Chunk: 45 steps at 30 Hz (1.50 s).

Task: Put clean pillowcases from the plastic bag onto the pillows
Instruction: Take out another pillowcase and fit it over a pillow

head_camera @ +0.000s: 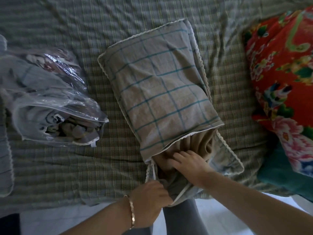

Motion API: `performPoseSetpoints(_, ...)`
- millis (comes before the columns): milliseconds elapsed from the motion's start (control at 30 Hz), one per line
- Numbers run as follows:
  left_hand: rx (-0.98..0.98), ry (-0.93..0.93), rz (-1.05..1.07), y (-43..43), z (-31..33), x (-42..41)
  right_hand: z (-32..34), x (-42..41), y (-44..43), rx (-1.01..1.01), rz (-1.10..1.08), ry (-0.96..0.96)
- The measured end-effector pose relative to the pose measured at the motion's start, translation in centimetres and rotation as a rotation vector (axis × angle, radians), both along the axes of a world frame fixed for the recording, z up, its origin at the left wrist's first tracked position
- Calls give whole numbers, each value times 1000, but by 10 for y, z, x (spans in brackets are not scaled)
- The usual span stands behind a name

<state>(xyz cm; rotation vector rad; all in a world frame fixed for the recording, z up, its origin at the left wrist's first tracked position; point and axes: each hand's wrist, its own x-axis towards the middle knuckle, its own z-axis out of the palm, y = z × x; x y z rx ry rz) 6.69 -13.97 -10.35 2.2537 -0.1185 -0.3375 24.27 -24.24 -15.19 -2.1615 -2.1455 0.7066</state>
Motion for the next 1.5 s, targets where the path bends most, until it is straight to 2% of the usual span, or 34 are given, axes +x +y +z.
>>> performPoseSetpoints(133,12,-31,54,0,-5,-9,-18,-16,28,-218,302,-60)
performPoseSetpoints(200,0,-25,71,2,-9,-16,-27,-24,37,-357,267,-73)
performPoseSetpoints(300,47,-47,34,15,-15,-24,-20,-31,60,-446,176,-139)
performPoseSetpoints(367,111,-59,-15,25,-19,-28,-10,-25,77,-476,169,-17)
performPoseSetpoints(433,141,-81,-21,30,-21,-28,-6,-24,84,-650,221,224)
performPoseSetpoints(500,146,-138,9,28,-18,-27,-1,-27,92,-770,243,352)
performPoseSetpoints(567,134,-202,49,29,-17,-26,-5,-37,95,-858,160,441)
performPoseSetpoints(733,206,-165,29,45,-25,-36,-17,-71,90,-970,139,256)
performPoseSetpoints(800,216,-131,43,44,-26,-42,-10,-70,82,-887,77,329)
performPoseSetpoints(867,211,-116,85,43,-25,-44,4,-49,63,-709,-84,429)
performPoseSetpoints(967,137,-21,101,39,-23,-40,31,2,14,-527,-143,269)
performPoseSetpoints(1033,68,92,85,34,-17,-29,39,27,-29,-420,-82,133)
performPoseSetpoints(1100,31,235,82,21,-6,3,51,37,-62,-312,-107,76)
performPoseSetpoints(1200,109,465,141,7,-4,76,62,50,-86,-87,-224,36)
performPoseSetpoints(1300,199,442,228,-11,-18,139,75,61,-88,1,-312,20)
performPoseSetpoints(1400,307,647,98,-29,-39,176,74,56,-92,38,-315,50)
performPoseSetpoints(1500,482,721,24,-42,-59,194,65,59,-100,35,-307,87)
